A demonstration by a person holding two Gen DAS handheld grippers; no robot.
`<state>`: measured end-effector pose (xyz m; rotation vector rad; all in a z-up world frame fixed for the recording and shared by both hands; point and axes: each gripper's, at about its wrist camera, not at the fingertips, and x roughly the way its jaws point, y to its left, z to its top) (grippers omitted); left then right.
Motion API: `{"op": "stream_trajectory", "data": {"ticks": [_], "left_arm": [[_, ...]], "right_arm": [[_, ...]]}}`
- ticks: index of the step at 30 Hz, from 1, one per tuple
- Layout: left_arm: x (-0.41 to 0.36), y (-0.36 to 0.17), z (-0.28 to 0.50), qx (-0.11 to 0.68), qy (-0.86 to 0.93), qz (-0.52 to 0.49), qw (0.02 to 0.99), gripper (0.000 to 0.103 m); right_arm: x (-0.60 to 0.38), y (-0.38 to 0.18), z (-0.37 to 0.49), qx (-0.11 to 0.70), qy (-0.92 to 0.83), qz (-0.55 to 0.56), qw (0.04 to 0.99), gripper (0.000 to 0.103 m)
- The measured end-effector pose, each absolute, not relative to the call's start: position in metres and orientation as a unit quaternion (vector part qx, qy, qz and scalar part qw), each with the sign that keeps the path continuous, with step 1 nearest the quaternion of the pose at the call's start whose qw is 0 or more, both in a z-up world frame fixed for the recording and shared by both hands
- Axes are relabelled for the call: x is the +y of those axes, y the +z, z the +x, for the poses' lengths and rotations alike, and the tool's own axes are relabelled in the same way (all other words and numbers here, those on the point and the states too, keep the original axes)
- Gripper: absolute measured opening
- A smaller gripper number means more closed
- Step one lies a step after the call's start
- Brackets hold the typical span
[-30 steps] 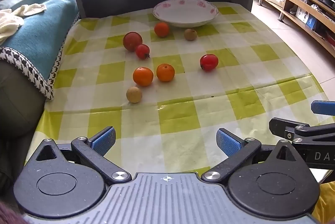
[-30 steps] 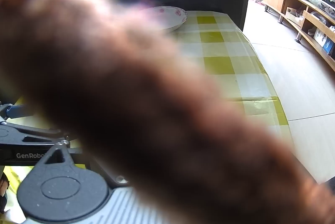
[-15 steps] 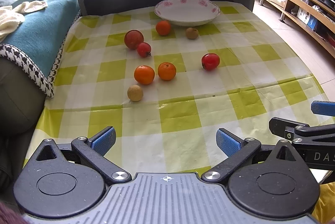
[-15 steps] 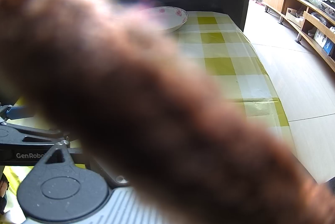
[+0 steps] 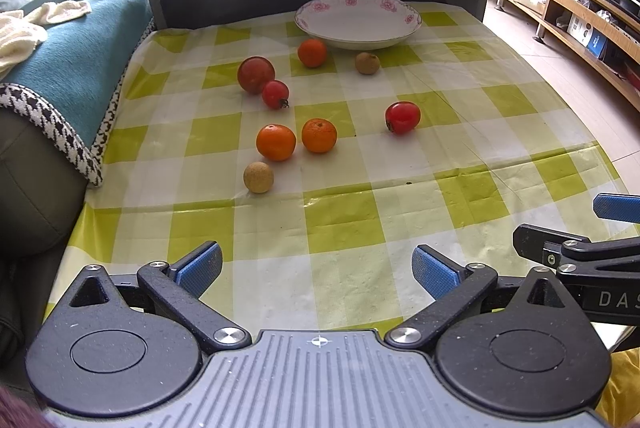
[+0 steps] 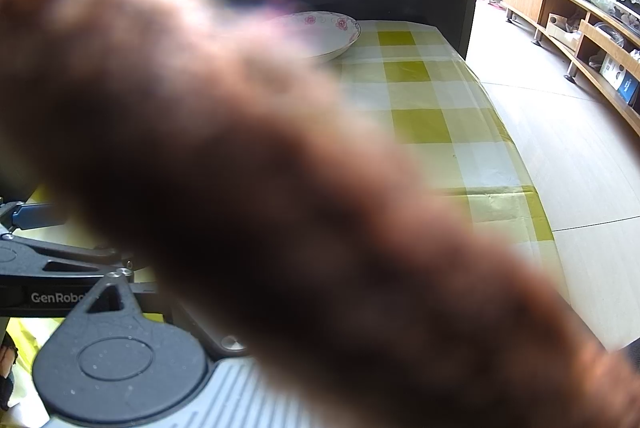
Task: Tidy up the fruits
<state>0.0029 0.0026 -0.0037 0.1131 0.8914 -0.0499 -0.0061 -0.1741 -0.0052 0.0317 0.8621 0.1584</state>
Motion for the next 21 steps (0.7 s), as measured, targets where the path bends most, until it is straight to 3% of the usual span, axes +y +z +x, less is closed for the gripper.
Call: {"op": "stream_trajectory", "data": {"ticks": [21], "left_arm": [[0.003, -0.0033, 0.0034, 0.432, -0.024, 0.054, 0.9, 0.101]], "right_arm": [[-0.1732, -0.0058, -0.0051, 0.418, 0.077, 0.016, 0.905, 0.093]]}}
